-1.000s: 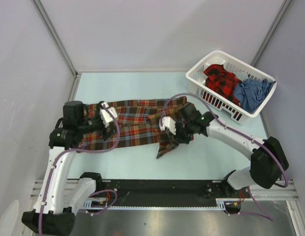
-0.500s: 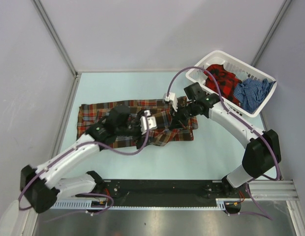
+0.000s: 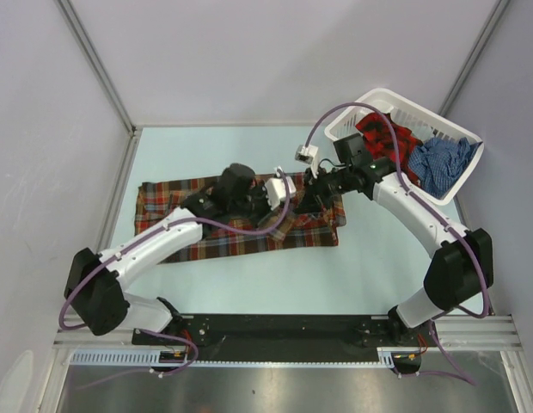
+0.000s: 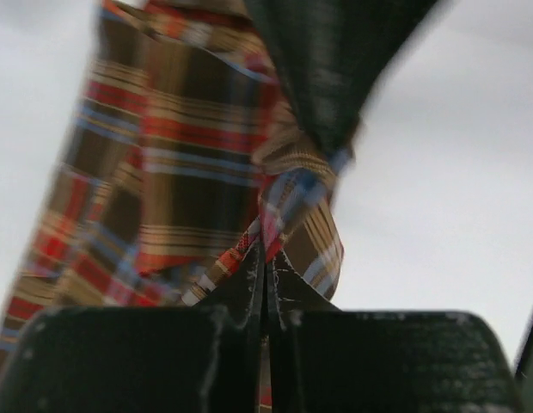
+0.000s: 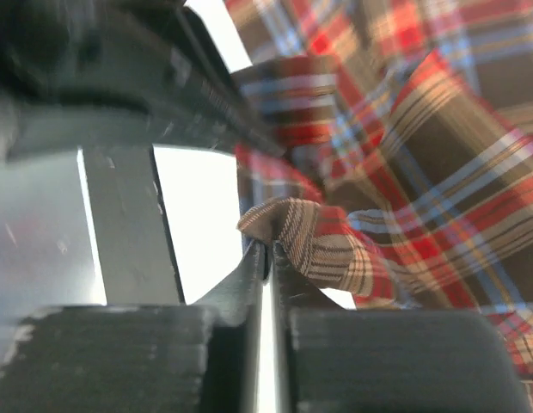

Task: Fold and stack the long sleeve shirts
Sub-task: Fold the shirt

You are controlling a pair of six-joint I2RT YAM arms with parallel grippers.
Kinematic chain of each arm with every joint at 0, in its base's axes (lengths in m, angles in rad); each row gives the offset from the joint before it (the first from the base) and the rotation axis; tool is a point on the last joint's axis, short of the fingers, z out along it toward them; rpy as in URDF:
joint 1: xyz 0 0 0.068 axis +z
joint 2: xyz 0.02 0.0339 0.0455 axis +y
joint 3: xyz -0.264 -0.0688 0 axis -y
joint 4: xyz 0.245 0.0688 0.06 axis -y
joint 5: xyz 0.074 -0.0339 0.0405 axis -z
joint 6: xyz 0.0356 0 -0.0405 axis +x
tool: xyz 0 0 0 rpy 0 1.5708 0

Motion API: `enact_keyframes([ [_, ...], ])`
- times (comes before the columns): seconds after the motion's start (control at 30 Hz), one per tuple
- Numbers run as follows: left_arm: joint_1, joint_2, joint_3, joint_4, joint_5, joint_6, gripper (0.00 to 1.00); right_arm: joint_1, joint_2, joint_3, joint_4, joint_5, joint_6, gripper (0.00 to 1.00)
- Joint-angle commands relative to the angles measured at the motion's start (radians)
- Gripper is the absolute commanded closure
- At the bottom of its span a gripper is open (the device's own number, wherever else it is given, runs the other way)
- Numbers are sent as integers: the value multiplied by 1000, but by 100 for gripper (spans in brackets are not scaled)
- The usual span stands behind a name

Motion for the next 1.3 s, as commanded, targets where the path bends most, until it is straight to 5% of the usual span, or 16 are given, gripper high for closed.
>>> enact_keyframes([
  [0.0,116,18,146,4,-25,55,100,-83,-71,49,157,-55,174,62],
  [0.07,163,70,225,1,-20,94,100,-114,-80,48,205,-12,230,37],
  [0.13,189,135,311,22,-28,125,100,-160,-82,51,242,9,272,29],
  [0.5,295,507,656,349,-165,346,100,-217,-105,-83,250,-9,279,36],
  [0.63,309,601,796,346,-120,349,100,-218,-115,-123,251,-7,272,37],
  [0.8,314,547,706,329,-2,363,100,-218,-119,-156,244,5,252,37],
  [1.03,358,290,367,199,272,455,100,-218,-97,-210,238,3,233,41],
  [1.27,470,171,213,-196,518,911,100,-217,-43,-327,311,52,250,51],
])
